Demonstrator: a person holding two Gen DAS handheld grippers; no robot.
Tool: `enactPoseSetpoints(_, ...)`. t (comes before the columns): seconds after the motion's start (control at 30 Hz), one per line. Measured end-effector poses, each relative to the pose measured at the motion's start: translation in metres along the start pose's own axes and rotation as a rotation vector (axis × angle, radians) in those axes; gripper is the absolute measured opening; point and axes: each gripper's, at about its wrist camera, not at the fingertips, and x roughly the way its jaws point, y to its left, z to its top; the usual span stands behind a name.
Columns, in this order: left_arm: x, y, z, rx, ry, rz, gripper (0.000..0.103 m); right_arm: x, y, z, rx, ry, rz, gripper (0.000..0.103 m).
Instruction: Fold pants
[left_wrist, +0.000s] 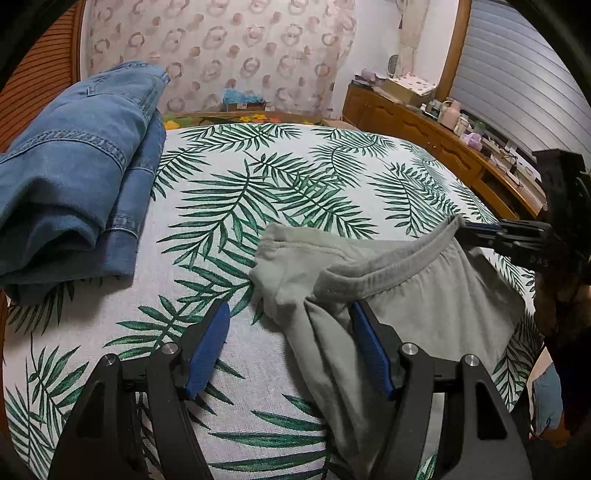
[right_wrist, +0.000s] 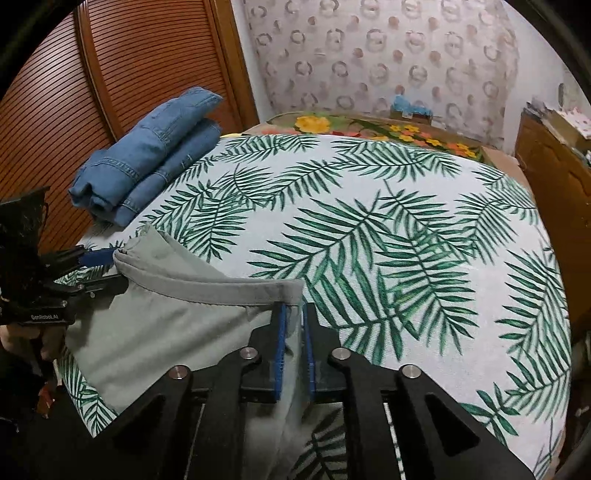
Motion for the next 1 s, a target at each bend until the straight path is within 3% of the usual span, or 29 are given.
enactPoseSetpoints(0.2, 0.001, -0.002, 0.000, 0.009, 0.001, 0.006, 0.069, -0.023, -0.005, -0.017, 0.040, -0.014, 0.030, 0.026)
enactPoseSetpoints(0.4, 0.003, -0.012, -0.002, 0.060, 0.008, 0.060, 0.069, -0.053, 0.005, -0.042, 0.028, -0.023, 0.003, 0.026)
enactPoseSetpoints(0.63, 0.004, -0.013, -0.003, 0.061, 0.007, 0.062, 0.069, -0.087, 0.011, -0.071, 0.048, -0.035, -0.005, 0.026)
enactPoseSetpoints(1.0, 0.004, -0.012, -0.004, 0.059, 0.004, 0.069, 0.069, -0.084, 0.009, -0.090, 0.059, 0.007, 0.023, 0.026)
